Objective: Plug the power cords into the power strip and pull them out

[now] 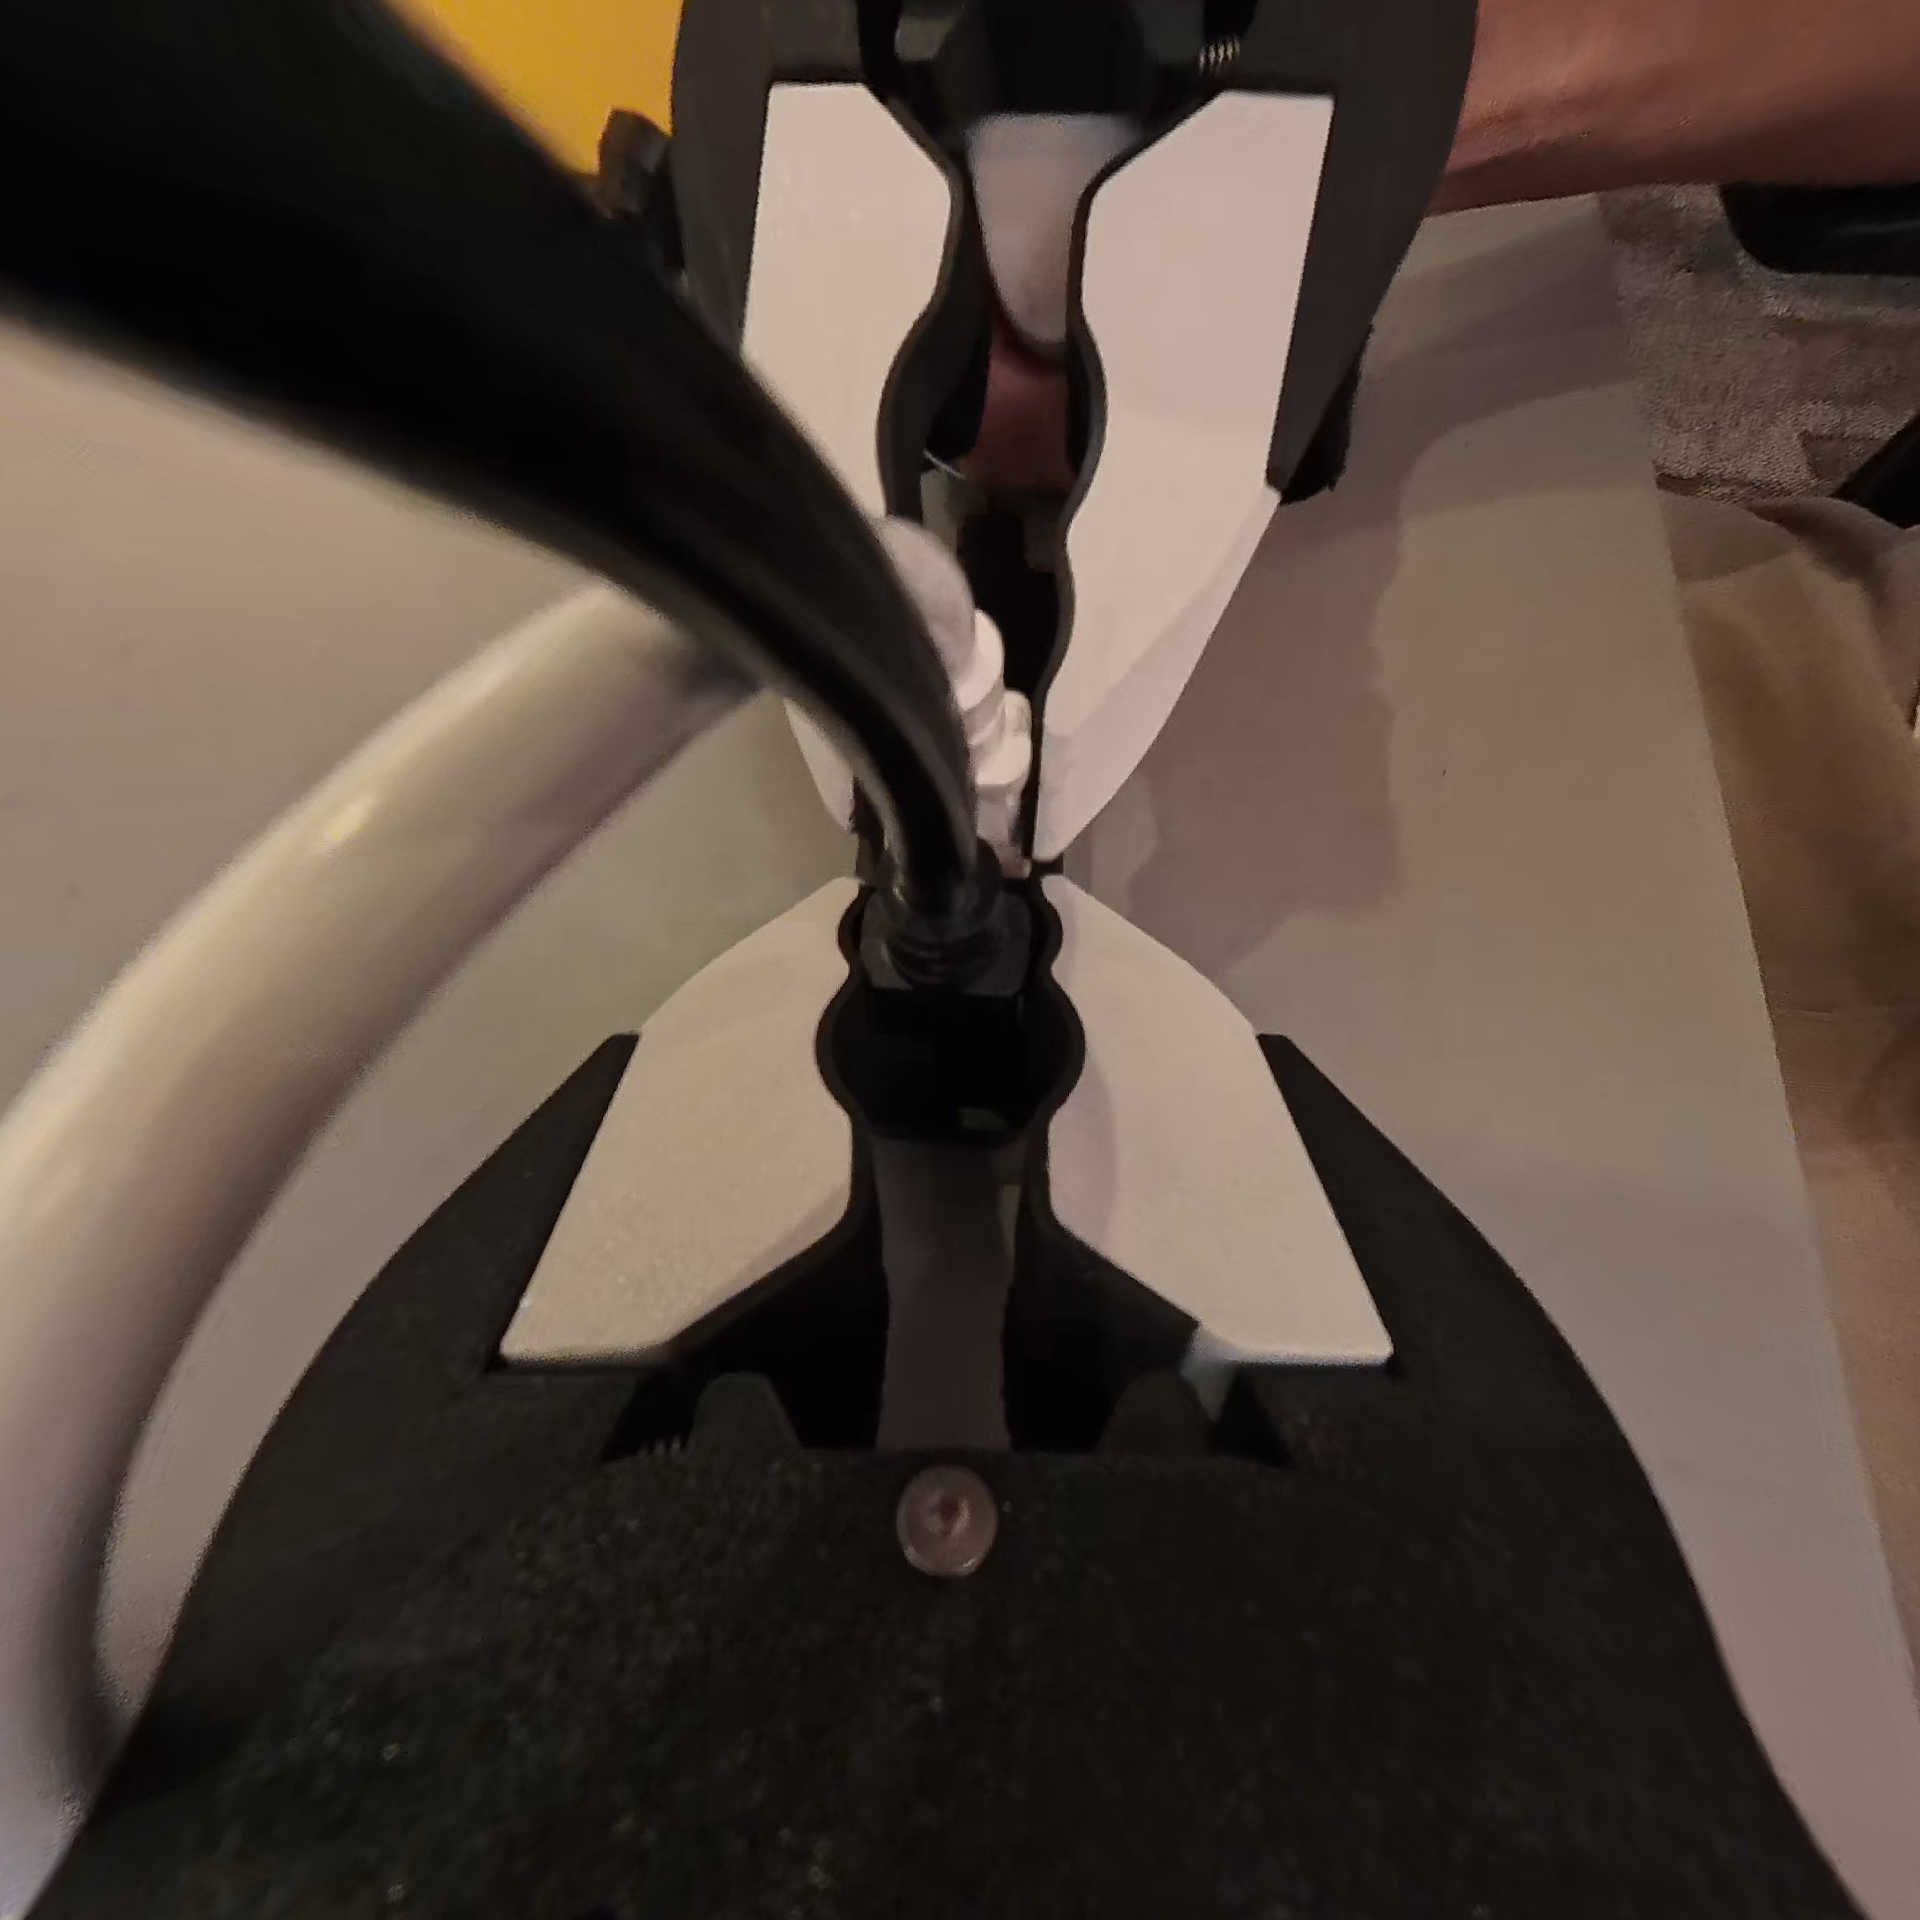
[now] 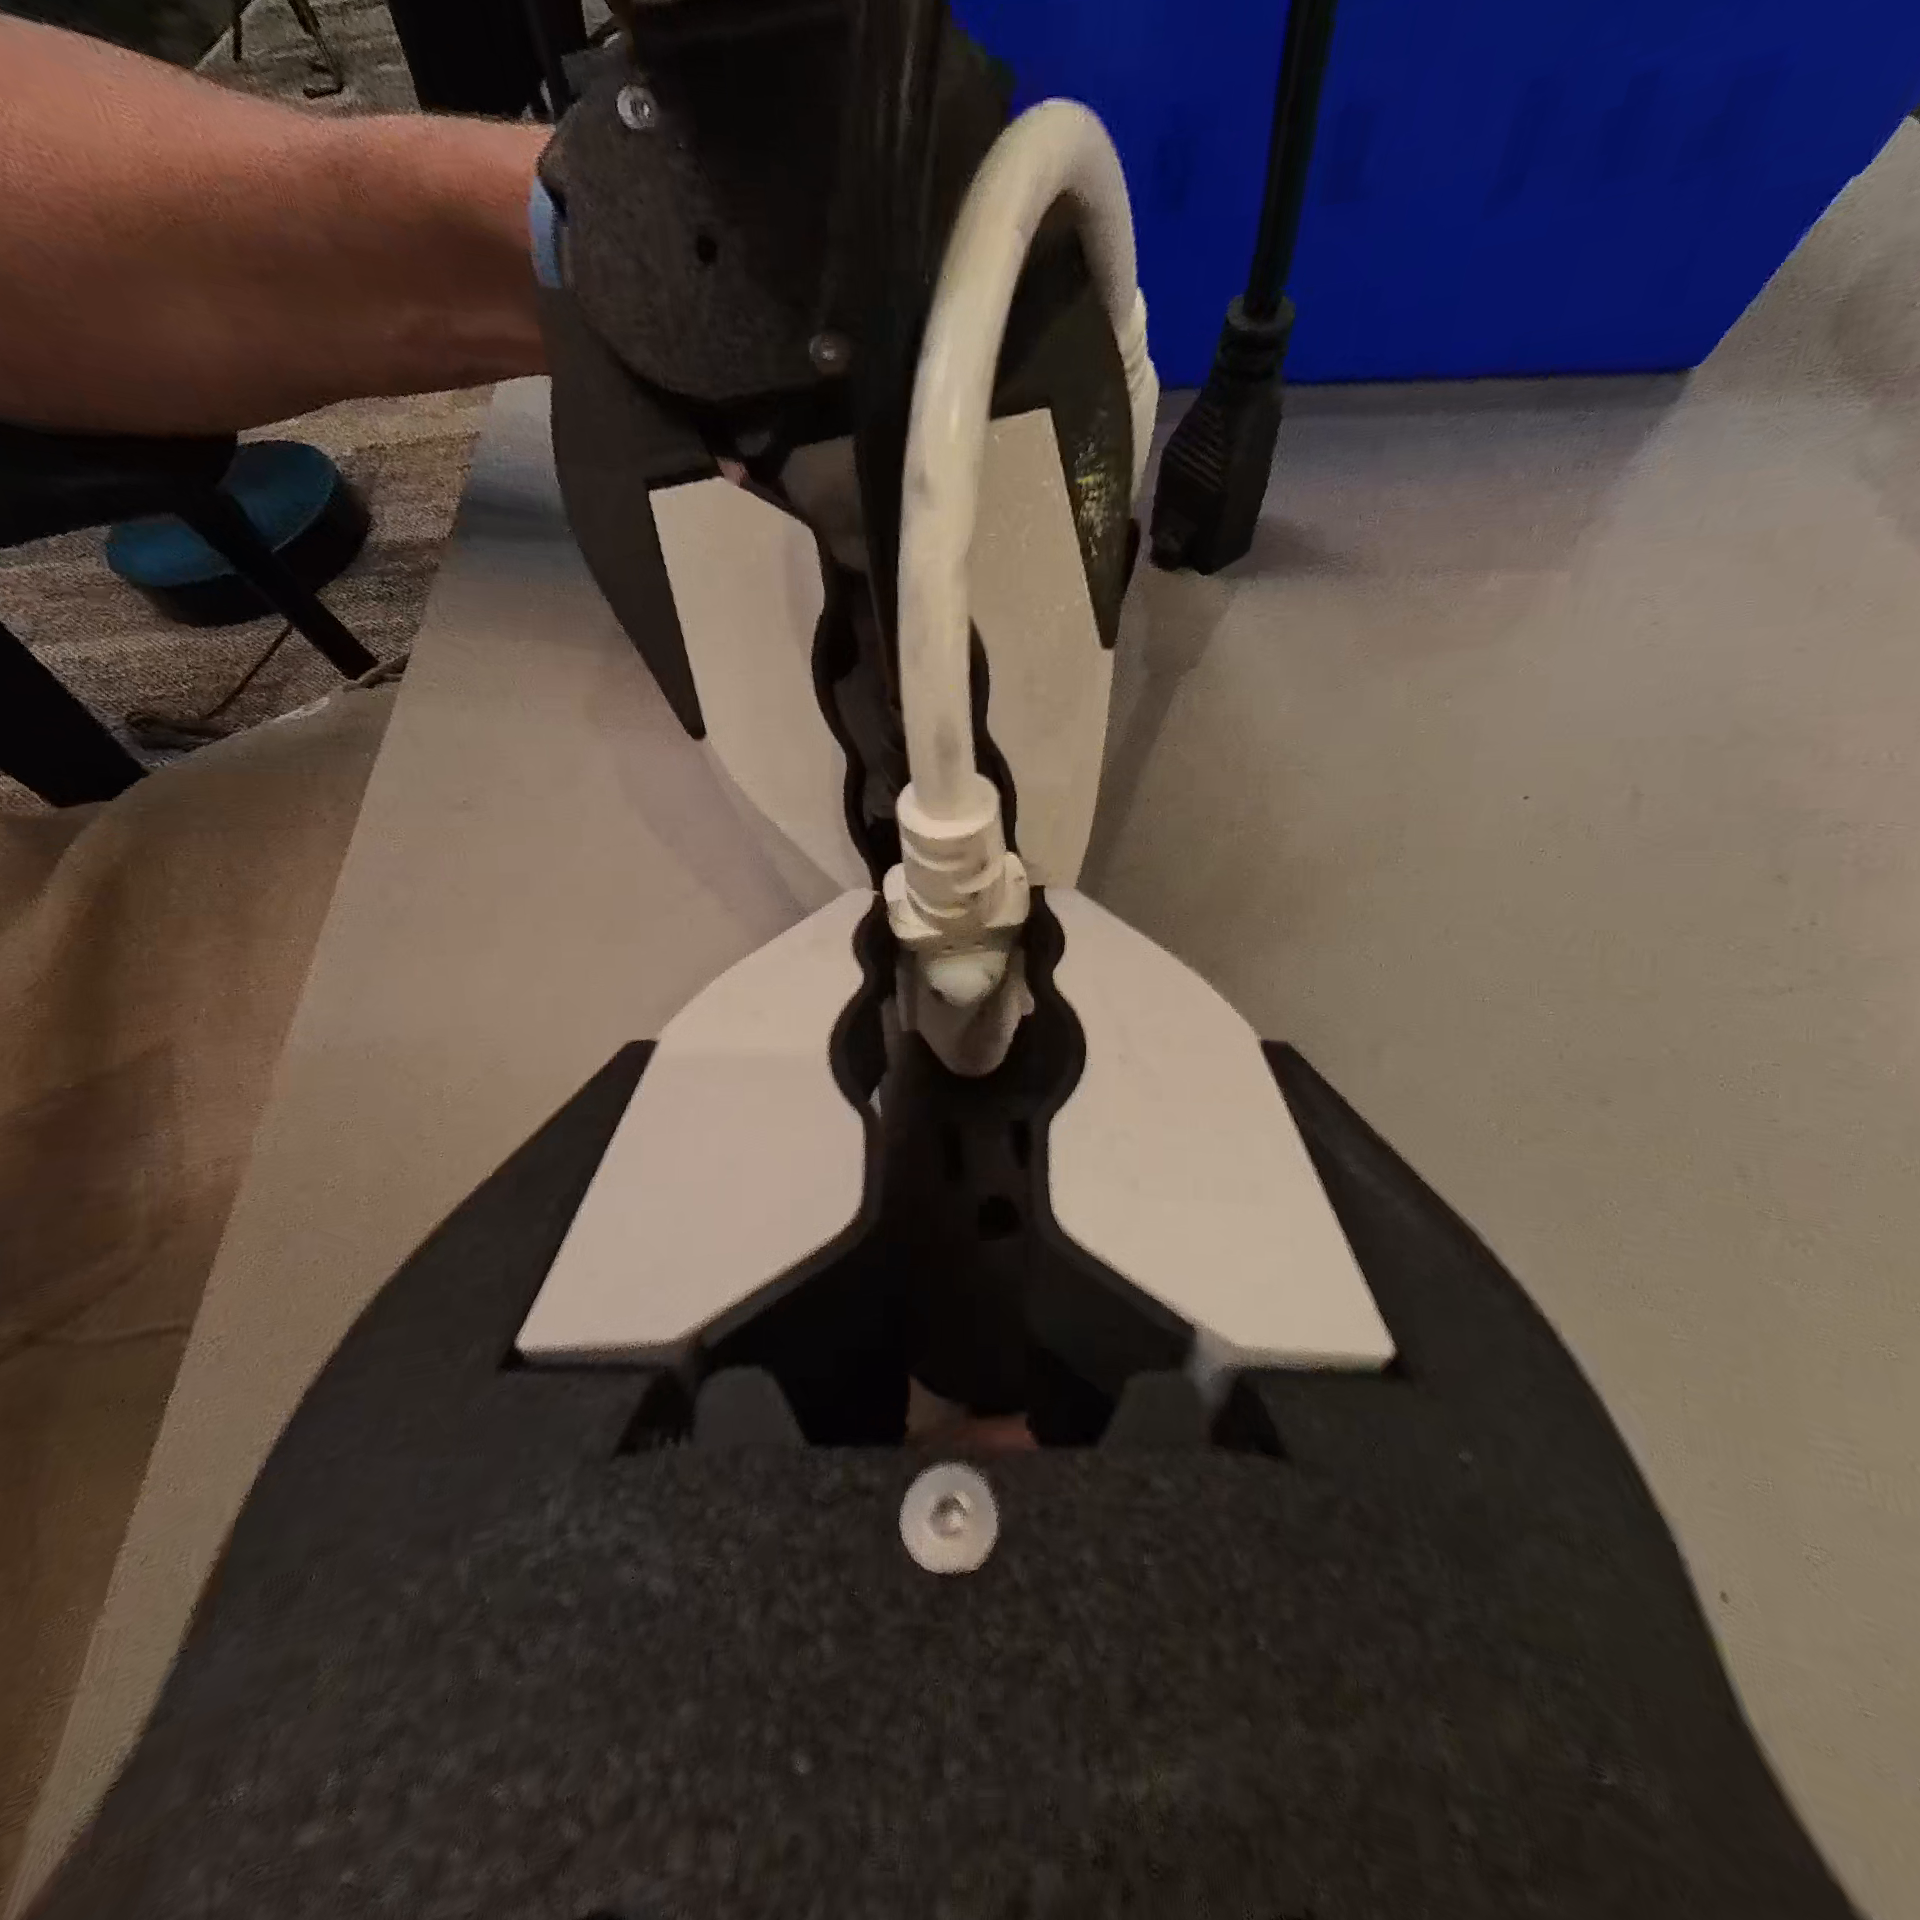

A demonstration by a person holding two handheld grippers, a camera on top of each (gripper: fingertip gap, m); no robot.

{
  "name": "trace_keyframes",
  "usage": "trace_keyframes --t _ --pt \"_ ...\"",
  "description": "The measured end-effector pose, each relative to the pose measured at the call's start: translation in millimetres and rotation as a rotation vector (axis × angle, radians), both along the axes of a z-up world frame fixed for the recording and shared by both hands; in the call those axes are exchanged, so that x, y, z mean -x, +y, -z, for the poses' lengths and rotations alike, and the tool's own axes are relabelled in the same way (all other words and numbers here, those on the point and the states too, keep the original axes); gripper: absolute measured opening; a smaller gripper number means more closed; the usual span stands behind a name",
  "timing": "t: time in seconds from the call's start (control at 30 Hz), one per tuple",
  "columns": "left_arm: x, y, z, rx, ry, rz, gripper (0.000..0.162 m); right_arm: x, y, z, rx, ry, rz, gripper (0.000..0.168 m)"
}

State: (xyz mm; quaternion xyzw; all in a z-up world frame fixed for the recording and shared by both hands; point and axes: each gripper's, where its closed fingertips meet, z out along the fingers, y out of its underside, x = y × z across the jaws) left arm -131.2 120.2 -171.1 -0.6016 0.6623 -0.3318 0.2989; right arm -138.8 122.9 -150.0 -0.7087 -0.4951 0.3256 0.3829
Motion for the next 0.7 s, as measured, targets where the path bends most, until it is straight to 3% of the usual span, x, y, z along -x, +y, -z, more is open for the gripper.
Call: trace_keyframes --t 0.2,0.5,0.6,0.7 --pt "-4.6 1.0 -0.2 0.001 0.010 -0.017 0.027 -4.0 2.8 -1.7 0.081 0.048 0.005 0.023" --pt "-3.8 1.1 -0.3 -0.009 0.000 -0.020 0.028 -3.3 1.0 -0.8 0.009 -0.062 0.011 0.023" --pt "-4.9 0.2 0.3 -0.007 -0.005 -0.010 0.028 -11.4 -1.0 -0.3 0.028 -0.019 -0.008 0.024" --pt "-6.5 8.7 -0.5 -0.018 0.003 -0.029 0.027 -6.2 7.7 -1.0 -0.015 -0.070 0.059 0.022"
